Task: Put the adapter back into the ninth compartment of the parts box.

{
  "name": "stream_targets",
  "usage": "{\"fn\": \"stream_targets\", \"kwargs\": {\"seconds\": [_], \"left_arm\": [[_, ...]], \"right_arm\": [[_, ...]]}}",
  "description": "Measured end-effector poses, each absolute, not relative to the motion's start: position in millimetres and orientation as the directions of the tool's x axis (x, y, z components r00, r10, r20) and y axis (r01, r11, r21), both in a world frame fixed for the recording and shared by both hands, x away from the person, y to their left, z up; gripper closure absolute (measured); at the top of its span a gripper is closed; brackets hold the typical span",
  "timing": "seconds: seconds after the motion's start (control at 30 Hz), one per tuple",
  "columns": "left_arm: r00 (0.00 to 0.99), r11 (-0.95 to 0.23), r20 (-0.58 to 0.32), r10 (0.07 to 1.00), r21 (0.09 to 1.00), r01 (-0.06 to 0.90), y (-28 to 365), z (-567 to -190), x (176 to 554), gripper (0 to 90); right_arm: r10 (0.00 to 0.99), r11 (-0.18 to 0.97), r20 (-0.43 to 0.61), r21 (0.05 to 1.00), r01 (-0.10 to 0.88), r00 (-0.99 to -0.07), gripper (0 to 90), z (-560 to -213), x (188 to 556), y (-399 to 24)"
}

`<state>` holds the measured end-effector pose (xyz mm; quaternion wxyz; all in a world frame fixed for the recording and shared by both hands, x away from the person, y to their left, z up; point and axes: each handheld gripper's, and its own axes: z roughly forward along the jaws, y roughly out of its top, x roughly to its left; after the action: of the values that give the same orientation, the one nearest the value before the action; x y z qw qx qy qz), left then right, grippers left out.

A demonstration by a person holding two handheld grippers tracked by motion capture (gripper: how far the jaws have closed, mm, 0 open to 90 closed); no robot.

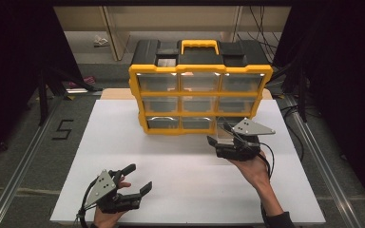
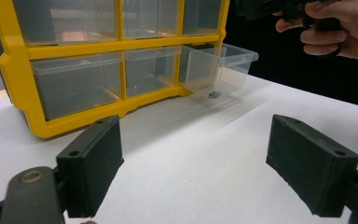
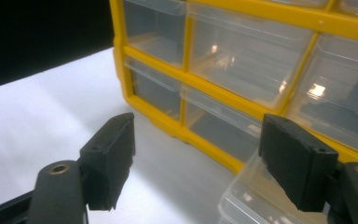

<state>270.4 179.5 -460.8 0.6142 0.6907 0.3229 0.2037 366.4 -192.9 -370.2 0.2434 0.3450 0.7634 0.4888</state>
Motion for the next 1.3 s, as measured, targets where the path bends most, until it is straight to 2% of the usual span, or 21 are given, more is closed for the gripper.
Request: {"fn": "stream_targets", "kwargs": {"seconds": [0.4, 0.7, 1.3], "left_arm": [[0.709, -0.037, -0.116, 0.695, 0.98, 0.196, 180, -461, 270, 17.6], [0.709, -0.037, -0.115, 0.696, 0.98, 0.196, 180, -461, 270, 17.5], [0.711, -0.042, -0.112, 0.694, 0.98, 0.196, 180, -461, 270, 17.5]], "right_arm": [[0.735, 0.271, -0.016, 0.923, 0.272, -0.677, 24.8, -369, 358, -184], [0.717, 0.247, 0.012, 0.93, 0.271, -0.697, 18.8, -370, 354, -183], [0.714, 0.225, 0.024, 0.939, 0.261, -0.7, 13.2, -372, 346, -181]]}}
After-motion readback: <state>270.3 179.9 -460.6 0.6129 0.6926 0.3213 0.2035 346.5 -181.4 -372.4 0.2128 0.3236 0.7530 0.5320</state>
